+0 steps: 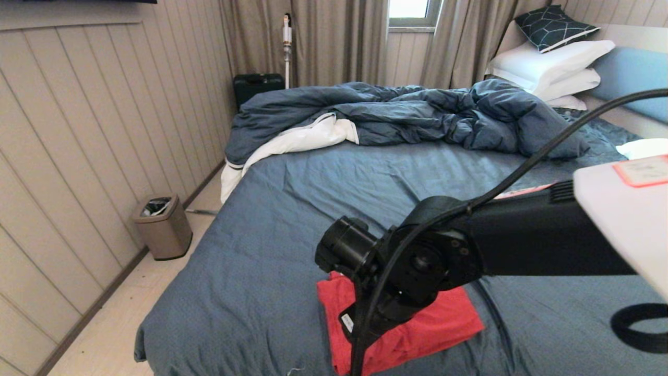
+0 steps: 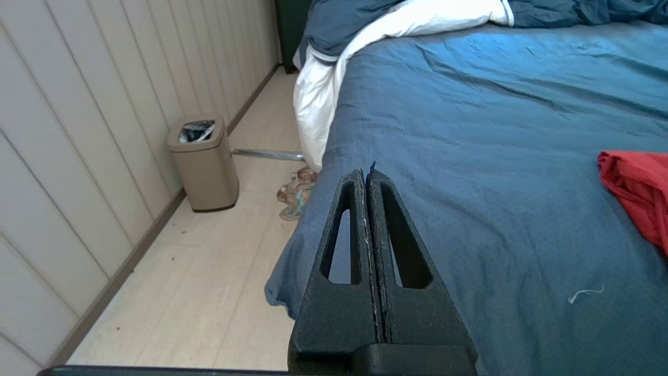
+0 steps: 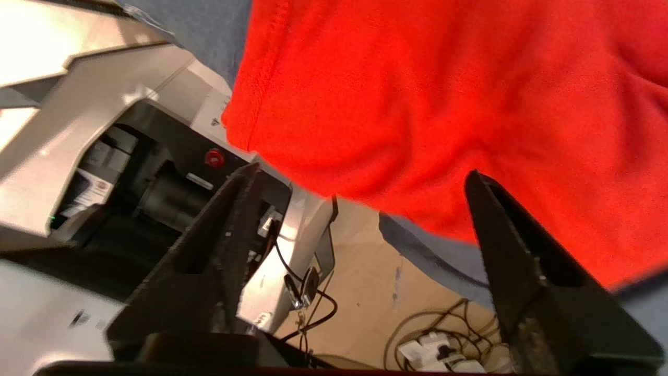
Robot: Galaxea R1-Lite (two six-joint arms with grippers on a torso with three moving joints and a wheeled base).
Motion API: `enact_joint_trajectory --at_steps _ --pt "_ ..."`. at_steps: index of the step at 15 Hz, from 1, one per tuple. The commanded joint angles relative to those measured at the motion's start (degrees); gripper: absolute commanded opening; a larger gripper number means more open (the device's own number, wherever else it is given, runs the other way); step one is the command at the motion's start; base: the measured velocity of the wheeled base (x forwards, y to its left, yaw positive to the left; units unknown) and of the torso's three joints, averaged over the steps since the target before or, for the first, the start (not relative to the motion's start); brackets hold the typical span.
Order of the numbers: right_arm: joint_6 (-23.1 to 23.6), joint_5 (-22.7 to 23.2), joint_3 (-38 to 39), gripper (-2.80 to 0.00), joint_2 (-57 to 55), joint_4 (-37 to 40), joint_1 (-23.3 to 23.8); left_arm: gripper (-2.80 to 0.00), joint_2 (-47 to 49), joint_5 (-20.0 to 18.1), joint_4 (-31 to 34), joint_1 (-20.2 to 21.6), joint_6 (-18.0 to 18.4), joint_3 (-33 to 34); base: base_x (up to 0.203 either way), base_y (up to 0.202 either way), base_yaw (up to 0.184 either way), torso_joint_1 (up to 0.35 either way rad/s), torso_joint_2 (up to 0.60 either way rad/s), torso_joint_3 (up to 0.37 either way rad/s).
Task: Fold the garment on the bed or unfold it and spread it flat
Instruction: Unford the red T-shirt
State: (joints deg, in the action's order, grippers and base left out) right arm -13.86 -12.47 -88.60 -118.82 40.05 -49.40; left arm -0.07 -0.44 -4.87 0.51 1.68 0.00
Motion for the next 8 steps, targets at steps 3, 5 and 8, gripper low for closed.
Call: enact_joint_trajectory --at_steps 3,5,8 --pt "-0.3 -0.3 -3.0 0.0 -5.5 -0.1 -1.1 -2.8 0.1 0.0 -0.1 0.0 0.0 0.0 0.0 0.0 0.0 0.0 0.0 0.0" --pt "-0.2 -0.4 -3.0 0.0 -6.6 -3.0 -1.1 -2.8 0.1 0.0 -0.1 0.0 0.1 0.0 0.0 0.0 0.0 0.0 0.0 0.0" --pt "-0.1 -0.5 -3.7 0.0 -9.4 -5.0 -0.8 -2.8 0.1 -0.1 -0.1 0.0 0.0 0.0 0.0 0.0 0.0 0.0 0.0 0.0"
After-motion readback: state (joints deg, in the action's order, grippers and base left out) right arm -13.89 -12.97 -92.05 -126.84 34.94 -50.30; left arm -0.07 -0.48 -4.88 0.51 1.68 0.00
